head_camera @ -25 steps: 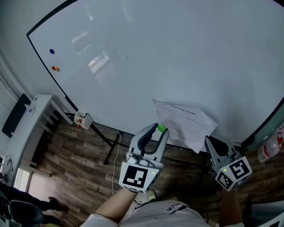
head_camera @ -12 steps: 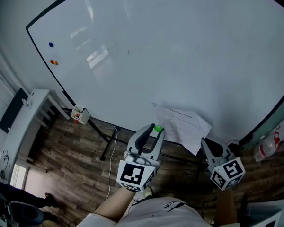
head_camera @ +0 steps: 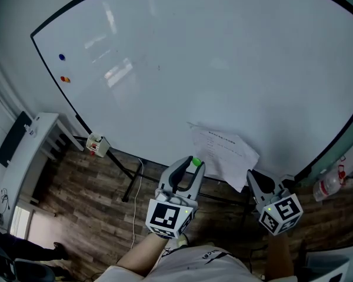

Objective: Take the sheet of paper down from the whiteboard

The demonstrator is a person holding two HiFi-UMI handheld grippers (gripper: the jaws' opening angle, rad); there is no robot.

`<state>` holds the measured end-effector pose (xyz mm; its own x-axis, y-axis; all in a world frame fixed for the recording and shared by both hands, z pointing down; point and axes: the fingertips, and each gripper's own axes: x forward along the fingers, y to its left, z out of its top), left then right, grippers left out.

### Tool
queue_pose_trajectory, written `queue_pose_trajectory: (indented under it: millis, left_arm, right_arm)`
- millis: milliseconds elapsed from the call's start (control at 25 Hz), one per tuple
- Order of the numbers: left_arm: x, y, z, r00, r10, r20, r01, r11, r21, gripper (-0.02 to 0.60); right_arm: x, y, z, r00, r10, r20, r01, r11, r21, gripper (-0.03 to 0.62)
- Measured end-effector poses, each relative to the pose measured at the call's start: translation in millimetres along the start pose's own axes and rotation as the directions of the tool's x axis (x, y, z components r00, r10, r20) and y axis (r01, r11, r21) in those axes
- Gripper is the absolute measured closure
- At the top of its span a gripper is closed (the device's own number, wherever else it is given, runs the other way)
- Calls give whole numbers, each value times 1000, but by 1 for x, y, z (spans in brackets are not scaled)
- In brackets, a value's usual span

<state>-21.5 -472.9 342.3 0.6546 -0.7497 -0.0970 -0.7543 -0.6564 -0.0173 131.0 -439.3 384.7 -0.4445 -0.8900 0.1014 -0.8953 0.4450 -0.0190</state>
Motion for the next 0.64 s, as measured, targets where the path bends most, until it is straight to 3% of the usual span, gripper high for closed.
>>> queue_pose_trajectory:
  millis: [640]
  left_arm:
    - [2,-6,4,1000,-15,2,15,1000,2,449]
  right_arm:
    - [-2,3,6,1000,-1,9,2,1000,-17,580]
